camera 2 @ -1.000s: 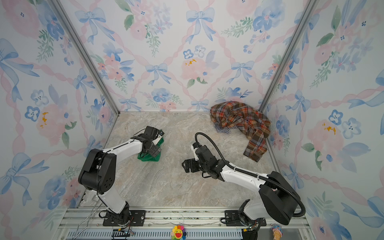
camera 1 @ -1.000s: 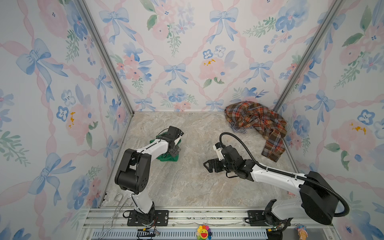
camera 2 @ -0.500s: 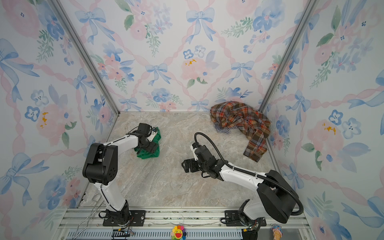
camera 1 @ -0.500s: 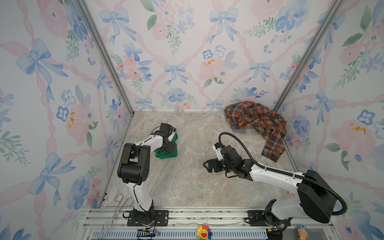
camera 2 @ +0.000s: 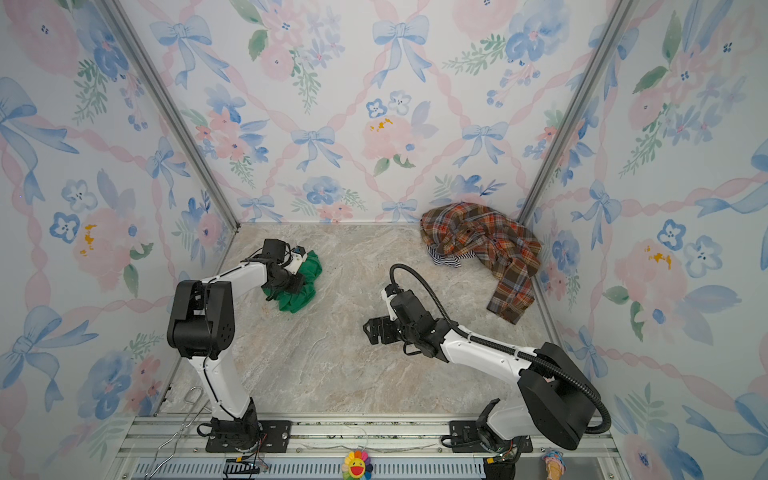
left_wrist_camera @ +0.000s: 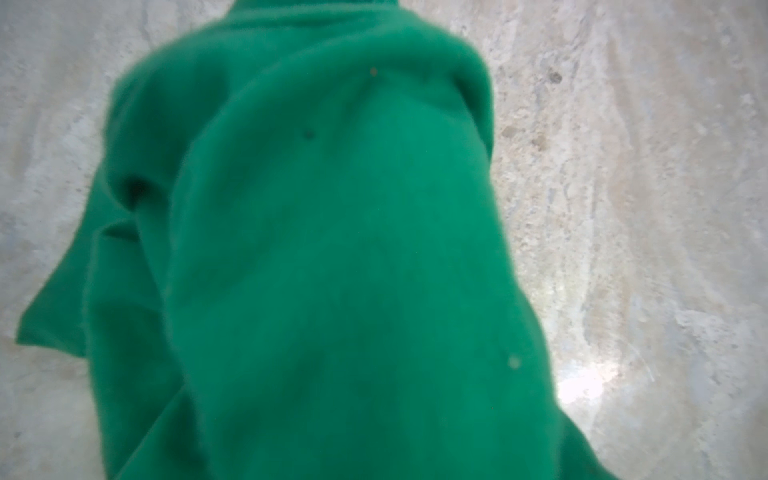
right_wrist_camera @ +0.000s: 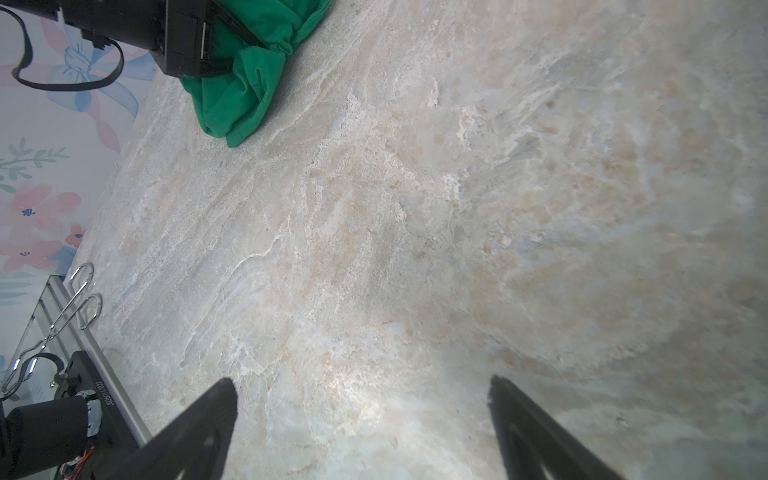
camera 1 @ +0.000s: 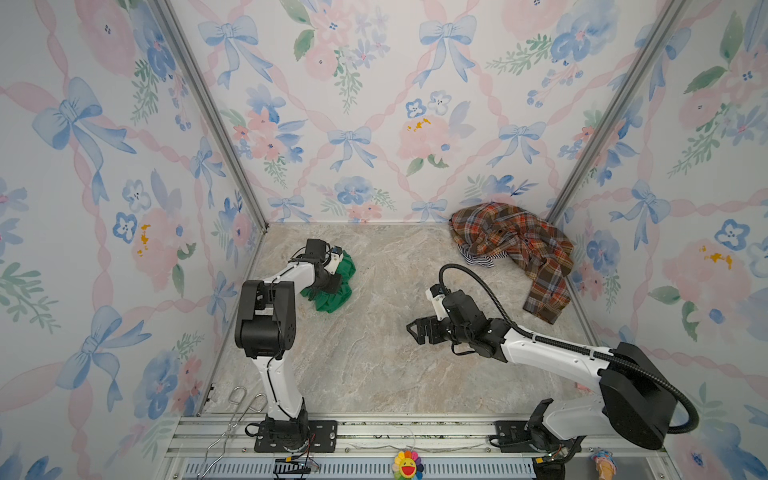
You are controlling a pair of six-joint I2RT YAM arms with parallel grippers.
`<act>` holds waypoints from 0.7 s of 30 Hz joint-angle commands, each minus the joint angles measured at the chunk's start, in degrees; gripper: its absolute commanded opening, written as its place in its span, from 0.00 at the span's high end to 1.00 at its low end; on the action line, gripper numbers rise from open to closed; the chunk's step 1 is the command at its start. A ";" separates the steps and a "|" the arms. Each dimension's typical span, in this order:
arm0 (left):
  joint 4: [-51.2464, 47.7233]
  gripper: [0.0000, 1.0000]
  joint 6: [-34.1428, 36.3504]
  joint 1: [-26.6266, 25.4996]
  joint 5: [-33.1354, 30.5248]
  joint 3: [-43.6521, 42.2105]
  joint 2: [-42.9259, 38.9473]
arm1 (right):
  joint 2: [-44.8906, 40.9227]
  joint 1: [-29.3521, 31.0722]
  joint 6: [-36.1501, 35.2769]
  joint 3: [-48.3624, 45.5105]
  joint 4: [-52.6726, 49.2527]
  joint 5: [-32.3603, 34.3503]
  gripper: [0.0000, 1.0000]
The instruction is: Pick out a specific cloth from the pile
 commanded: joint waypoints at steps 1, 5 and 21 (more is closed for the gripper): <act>-4.59 1.00 -6.22 2.35 8.55 1.97 0.63 | -0.56 0.36 -0.79 1.86 -2.85 0.79 0.03; -3.29 1.00 -10.66 2.62 13.50 9.09 -1.55 | -0.01 0.42 -0.29 2.50 -2.18 1.17 0.03; 1.81 1.00 -27.09 7.92 12.30 28.39 16.94 | 0.86 1.97 0.09 2.81 -3.00 2.38 0.03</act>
